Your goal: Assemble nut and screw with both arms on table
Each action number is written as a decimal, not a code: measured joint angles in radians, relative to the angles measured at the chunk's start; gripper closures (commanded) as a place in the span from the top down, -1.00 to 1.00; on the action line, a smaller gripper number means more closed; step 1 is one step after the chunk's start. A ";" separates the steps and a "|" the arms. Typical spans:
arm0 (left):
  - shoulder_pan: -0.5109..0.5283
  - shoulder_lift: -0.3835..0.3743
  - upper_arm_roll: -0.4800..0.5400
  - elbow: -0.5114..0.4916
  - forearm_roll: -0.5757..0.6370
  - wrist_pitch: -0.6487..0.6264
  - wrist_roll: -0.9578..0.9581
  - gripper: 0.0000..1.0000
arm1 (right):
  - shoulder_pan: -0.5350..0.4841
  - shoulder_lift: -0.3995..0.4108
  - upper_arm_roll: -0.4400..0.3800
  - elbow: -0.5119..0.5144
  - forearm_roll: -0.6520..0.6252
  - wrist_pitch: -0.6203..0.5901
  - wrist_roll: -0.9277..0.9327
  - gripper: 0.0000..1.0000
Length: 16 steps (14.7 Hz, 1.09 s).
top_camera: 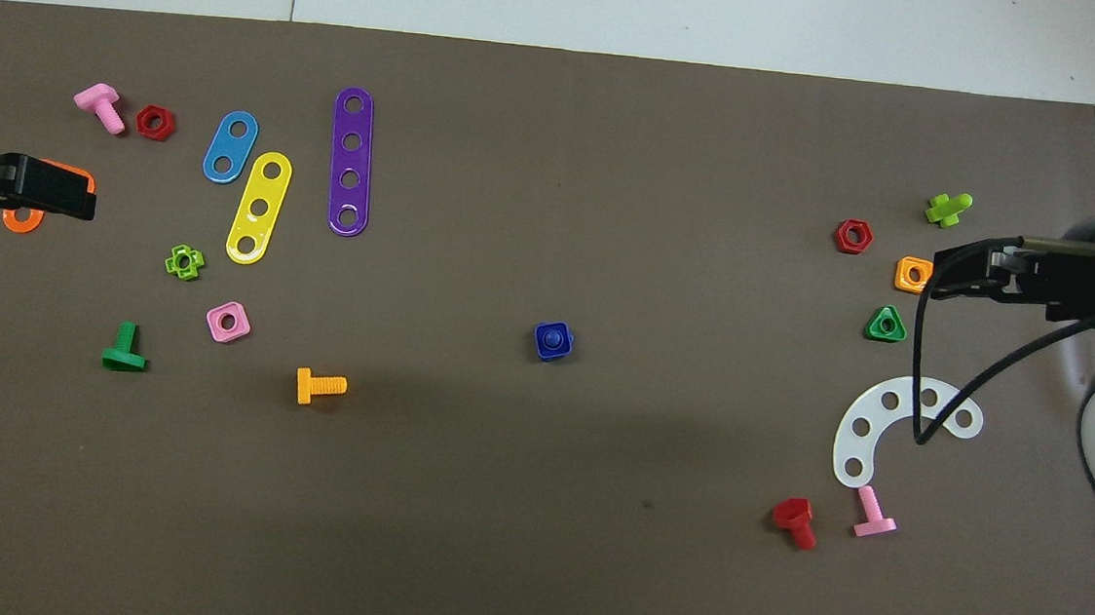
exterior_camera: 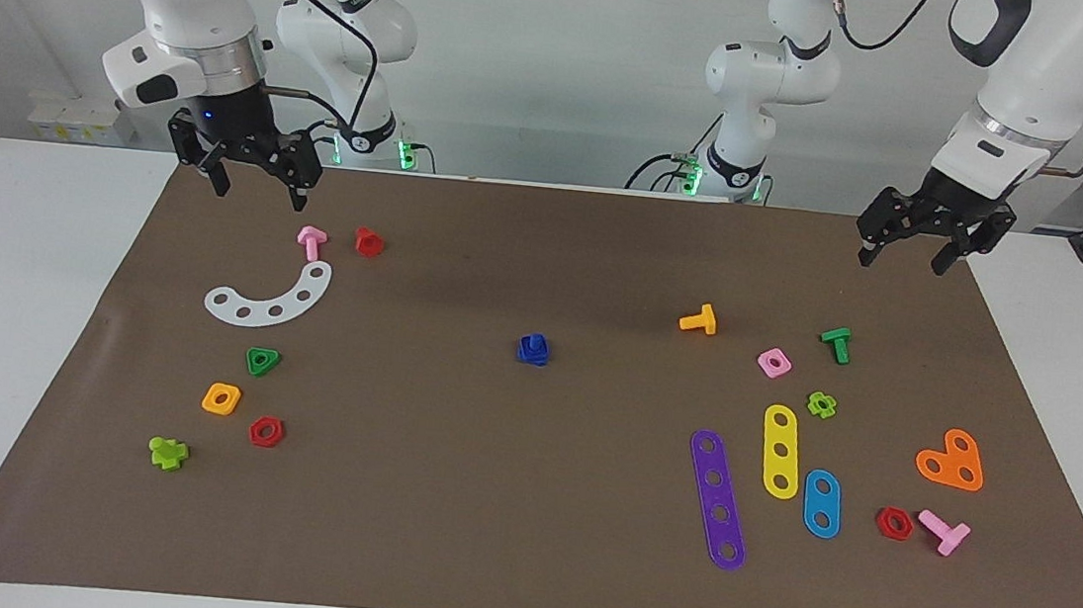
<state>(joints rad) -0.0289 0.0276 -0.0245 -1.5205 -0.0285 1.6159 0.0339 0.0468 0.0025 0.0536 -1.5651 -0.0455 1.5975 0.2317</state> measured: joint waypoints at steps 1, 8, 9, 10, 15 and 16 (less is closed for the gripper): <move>0.000 0.016 0.001 0.029 0.006 -0.016 0.000 1.00 | 0.000 -0.001 0.000 0.000 0.000 -0.005 0.000 1.00; -0.004 0.038 -0.003 0.055 0.103 -0.027 0.005 1.00 | 0.005 -0.005 0.006 -0.001 0.000 -0.038 -0.024 1.00; -0.004 0.038 -0.003 0.055 0.103 -0.033 0.005 1.00 | 0.006 -0.006 0.006 -0.001 0.000 -0.040 -0.024 1.00; -0.004 0.038 -0.003 0.055 0.102 -0.040 0.005 1.00 | 0.007 -0.006 0.006 -0.001 0.000 -0.041 -0.024 1.00; -0.004 0.038 -0.003 0.048 0.102 -0.051 0.005 1.00 | 0.006 -0.006 0.006 -0.003 0.000 -0.041 -0.024 1.00; -0.004 0.038 -0.003 0.048 0.102 -0.052 0.005 1.00 | 0.006 -0.006 0.006 -0.003 0.000 -0.041 -0.024 1.00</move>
<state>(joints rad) -0.0327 0.0654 -0.0279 -1.4725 0.0730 1.5643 0.0385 0.0529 -0.0035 0.0597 -1.5685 -0.0454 1.5565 0.2075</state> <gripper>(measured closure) 0.000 0.000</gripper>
